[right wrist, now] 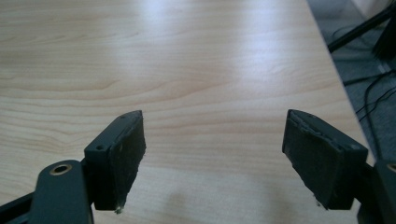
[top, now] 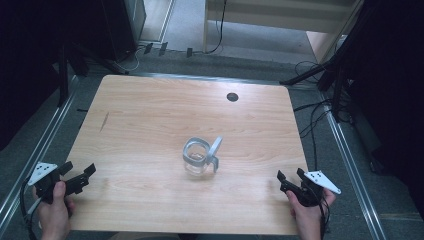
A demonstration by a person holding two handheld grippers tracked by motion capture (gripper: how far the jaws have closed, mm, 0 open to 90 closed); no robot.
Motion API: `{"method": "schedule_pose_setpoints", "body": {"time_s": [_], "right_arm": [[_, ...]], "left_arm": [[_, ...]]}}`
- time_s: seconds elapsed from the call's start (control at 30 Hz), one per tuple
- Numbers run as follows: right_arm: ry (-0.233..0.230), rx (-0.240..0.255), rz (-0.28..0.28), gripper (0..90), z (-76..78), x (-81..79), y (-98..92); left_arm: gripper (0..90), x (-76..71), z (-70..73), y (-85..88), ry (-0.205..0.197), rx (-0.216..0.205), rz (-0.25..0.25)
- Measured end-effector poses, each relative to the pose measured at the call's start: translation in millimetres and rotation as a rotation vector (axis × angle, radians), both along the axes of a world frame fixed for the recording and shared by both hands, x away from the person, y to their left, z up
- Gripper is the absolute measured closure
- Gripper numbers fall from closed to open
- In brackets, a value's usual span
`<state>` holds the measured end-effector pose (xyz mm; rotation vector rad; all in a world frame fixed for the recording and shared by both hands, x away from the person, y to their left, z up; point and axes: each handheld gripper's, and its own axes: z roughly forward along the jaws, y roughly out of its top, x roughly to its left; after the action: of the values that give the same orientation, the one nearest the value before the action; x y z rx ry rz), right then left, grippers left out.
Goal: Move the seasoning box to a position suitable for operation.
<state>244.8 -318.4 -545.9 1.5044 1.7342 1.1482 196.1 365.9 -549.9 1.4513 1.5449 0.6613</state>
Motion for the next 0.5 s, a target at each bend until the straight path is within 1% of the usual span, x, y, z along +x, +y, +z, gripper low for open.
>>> {"method": "schedule_pose_setpoints", "body": {"time_s": [0.03,0.07,0.1,0.13,0.17,0.2,0.23,0.27,0.3,0.33,0.37,0.4,0.43,0.47,0.5], "right_arm": [[0.006,-0.002,-0.012,24.3,0.0,-0.1,0.5],[0.003,-0.007,-0.014,24.6,0.2,-0.7,0.7],[-0.005,-0.015,-0.02,26.5,0.6,-1.5,0.9],[-0.01,-0.015,-0.03,32.0,1.1,-2.5,1.4],[-0.021,-0.021,-0.04,39.4,1.2,-2.9,1.5],[-0.021,-0.021,-0.04,39.4,1.2,-2.9,1.5],[-0.042,-0.009,-0.044,51.1,3.1,-5.2,3.0],[-0.049,0.01,-0.033,54.6,5.0,-6.0,4.0],[-0.06,0.038,-0.018,60.0,7.6,-6.7,5.0],[-0.072,0.081,0.008,61.9,10.4,-7.8,6.5],[-0.074,0.112,0.035,63.1,13.5,-8.3,9.1],[-0.072,0.119,0.055,63.2,16.5,-8.5,13.5],[-0.076,0.101,0.066,61.4,19.3,-9.0,19.3],[-0.08,0.07,0.056,59.4,21.8,-9.7,26.4],[-0.08,0.04,0.04,59.5,24.0,-10.5,33.2]], "left_arm": [[13.5,-1.0,0.8,0.9,-0.006,-0.004,-0.002],[13.4,-1.9,1.3,1.3,-0.016,-0.008,-0.006],[13.4,-2.8,2.3,0.2,-0.02,0.007,-0.01],[13.3,-2.5,3.1,-3.0,-0.019,0.049,-0.01],[13.6,-1.4,3.6,-6.8,-0.014,0.086,-0.016],[14.0,-1.4,3.6,-6.8,-0.014,0.086,-0.016],[15.4,0.3,4.4,-14.4,-0.009,0.121,-0.032],[19.3,0.6,5.7,-18.0,-0.014,0.124,-0.027],[25.2,0.5,7.3,-20.9,-0.022,0.125,-0.032],[29.5,0.7,9.3,-24.0,-0.028,0.113,-0.039],[35.6,1.4,11.6,-27.4,-0.035,0.093,-0.047],[39.1,2.0,13.8,-30.7,-0.042,0.076,-0.063],[41.4,2.6,15.8,-34.7,-0.052,0.063,-0.072],[45.0,3.5,17.8,-38.7,-0.059,0.054,-0.082],[47.9,5.1,19.6,-42.8,-0.061,0.05,-0.094]]}}
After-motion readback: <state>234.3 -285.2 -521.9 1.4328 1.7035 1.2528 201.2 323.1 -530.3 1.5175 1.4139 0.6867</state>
